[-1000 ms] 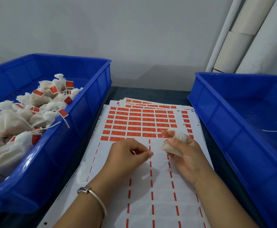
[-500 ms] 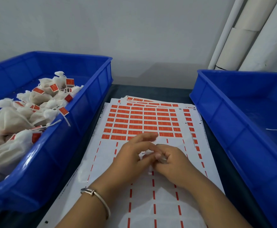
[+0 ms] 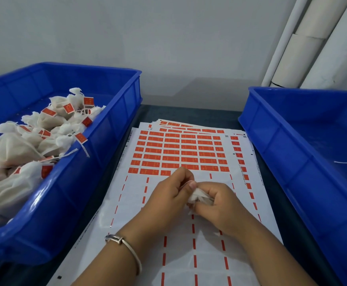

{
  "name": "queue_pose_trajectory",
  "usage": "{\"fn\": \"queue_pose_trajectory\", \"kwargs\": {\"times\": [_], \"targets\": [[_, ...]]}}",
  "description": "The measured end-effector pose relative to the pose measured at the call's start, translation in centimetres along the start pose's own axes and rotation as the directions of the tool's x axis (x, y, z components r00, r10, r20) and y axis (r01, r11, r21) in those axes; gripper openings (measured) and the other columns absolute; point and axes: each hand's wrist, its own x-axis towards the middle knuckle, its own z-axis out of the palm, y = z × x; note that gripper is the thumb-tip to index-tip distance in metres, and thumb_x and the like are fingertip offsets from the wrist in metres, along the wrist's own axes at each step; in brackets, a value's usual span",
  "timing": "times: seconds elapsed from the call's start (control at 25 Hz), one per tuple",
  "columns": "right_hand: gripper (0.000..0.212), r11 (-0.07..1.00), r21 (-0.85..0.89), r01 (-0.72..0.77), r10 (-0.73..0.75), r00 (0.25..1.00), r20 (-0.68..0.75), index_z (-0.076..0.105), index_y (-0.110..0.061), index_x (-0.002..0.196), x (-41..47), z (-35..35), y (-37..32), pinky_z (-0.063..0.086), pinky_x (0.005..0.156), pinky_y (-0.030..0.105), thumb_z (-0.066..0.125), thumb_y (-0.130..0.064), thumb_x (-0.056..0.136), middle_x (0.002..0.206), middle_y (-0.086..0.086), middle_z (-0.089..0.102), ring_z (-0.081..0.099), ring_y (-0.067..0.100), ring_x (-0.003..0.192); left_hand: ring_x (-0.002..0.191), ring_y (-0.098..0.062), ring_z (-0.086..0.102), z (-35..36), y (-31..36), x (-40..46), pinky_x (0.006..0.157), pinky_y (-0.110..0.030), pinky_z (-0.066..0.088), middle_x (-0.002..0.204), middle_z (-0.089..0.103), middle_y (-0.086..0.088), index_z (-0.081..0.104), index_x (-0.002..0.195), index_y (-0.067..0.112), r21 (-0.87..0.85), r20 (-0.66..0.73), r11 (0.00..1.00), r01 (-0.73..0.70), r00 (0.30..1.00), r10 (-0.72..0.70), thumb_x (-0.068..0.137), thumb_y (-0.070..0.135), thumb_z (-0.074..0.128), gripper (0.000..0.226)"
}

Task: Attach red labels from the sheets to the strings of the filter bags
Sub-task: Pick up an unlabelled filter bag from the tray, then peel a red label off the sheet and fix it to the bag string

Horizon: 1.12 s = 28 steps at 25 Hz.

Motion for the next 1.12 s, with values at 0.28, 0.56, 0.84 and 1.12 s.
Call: {"fn": "queue_pose_trajectory", "kwargs": {"times": [0.28, 0.56, 0.84, 1.12], "targets": [[0.036, 0.997, -0.035, 0.075, -0.080, 0.979, -0.187, 0.054, -0.042, 0.088, 0.1, 0.6, -0.6, 0.044, 0.055, 0.006, 0.073, -0.012, 0.078, 0.083, -0.028, 0.061, 0.060, -0.003, 0.079, 0.068, -0.004, 0.060, -0.2, 0.5, 0.4, 0.061, -0.012, 0.049, 0.071, 0.064, 0.012, 0.061, 0.078, 0.024, -0.314, -0.122, 0.942, 0.117, 0.979, -0.162, 0.093, 0.021, 0.053, 0.017], [0.041, 0.978, -0.156, 0.137, -0.188, 0.903, -0.385, 0.054, -0.045, 0.082, -0.1, 0.9, -0.5, 0.041, 0.064, -0.003, 0.078, -0.013, 0.074, 0.078, -0.030, 0.057, 0.055, -0.012, 0.090, 0.070, -0.021, 0.055, -0.3, 0.7, 0.7, 0.071, -0.030, 0.050, 0.075, 0.065, -0.010, 0.065, 0.080, 0.014, -0.460, -0.067, 0.846, 0.270, 0.940, -0.336, 0.090, 0.022, 0.058, 0.015], [0.025, 0.998, -0.031, 0.052, -0.061, 0.840, -0.539, 0.057, -0.043, 0.079, 0.1, -0.5, -1.1, 0.037, 0.063, -0.006, 0.070, -0.022, 0.082, 0.084, -0.032, 0.058, 0.053, -0.020, 0.090, 0.054, -0.015, 0.047, -0.1, 1.1, 0.6, 0.067, -0.028, 0.047, 0.053, 0.056, 0.001, 0.063, 0.077, 0.018, -0.452, 0.005, 0.800, 0.394, 0.898, -0.439, 0.089, 0.027, 0.060, 0.015], [0.011, 0.998, 0.040, -0.043, 0.056, 0.897, -0.439, 0.056, -0.038, 0.084, 0.6, -0.2, -0.8, 0.037, 0.057, -0.006, 0.062, -0.029, 0.088, 0.087, -0.026, 0.057, 0.052, -0.020, 0.085, 0.065, -0.010, 0.052, -0.1, 0.8, 0.7, 0.055, -0.017, 0.041, 0.074, 0.058, 0.006, 0.058, 0.082, 0.025, -0.330, -0.136, 0.872, 0.362, 0.895, -0.424, 0.085, 0.026, 0.065, 0.008]]}}
